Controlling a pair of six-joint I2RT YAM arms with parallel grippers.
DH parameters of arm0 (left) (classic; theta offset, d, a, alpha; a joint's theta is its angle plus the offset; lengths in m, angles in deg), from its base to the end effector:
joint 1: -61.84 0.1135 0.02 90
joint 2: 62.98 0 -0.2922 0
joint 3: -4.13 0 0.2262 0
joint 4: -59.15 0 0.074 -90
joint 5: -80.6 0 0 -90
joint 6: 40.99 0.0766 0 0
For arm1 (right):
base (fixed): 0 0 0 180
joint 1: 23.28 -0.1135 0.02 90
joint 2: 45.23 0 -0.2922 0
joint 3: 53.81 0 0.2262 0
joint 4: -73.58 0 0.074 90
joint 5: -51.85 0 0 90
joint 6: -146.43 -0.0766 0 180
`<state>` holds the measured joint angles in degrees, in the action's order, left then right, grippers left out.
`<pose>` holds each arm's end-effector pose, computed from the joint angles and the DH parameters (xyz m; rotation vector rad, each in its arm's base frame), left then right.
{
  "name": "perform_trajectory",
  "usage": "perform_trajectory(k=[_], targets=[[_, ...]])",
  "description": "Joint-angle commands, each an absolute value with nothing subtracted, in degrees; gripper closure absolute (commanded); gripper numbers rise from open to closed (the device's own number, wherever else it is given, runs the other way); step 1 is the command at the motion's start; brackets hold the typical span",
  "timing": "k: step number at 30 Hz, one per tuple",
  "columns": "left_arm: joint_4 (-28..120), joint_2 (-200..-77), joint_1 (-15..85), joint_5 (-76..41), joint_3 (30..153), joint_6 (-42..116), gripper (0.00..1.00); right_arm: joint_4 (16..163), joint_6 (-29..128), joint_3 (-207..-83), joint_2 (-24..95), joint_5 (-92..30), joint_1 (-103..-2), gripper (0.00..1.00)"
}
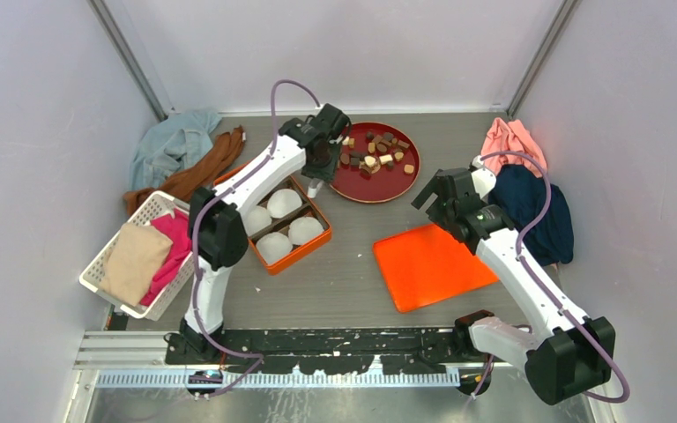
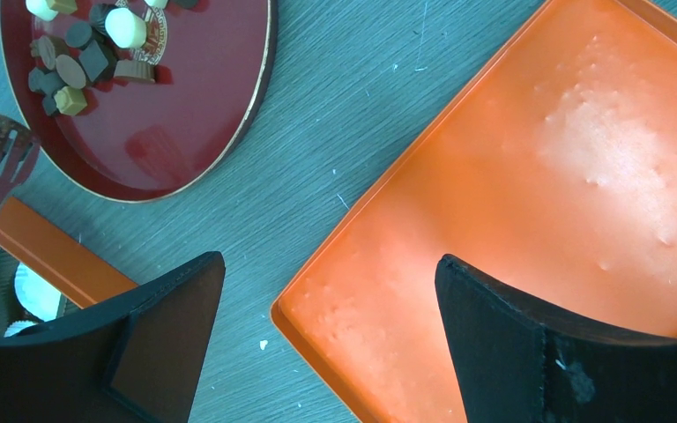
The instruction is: Pack the chocolate
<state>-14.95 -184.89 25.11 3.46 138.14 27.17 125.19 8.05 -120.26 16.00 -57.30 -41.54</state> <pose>0.3832 -0.2647 0.2777 0.2653 2.5954 -0.0617 0.2031 0.0406 0.2842 0.7559 2.2052 0.1833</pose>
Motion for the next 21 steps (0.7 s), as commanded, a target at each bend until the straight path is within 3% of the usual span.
perform_trajectory(k=[1, 11, 21], targets=[[-13.53, -179.62, 25.41, 4.31, 137.04, 27.48, 0.75, 123.41, 7.55, -121.31, 16.26, -57.48, -41.31, 0.05], [-15.02, -173.9, 25.58, 8.47, 134.33, 28.37, 0.75, 123.15, 7.64, -121.05, 16.32, -57.37, -41.39, 0.05], [-16.16, -156.02, 31.25, 8.43, 113.91, 28.01, 0.75, 121.02, 7.46, -120.08, 17.81, -55.89, -41.39, 0.06]])
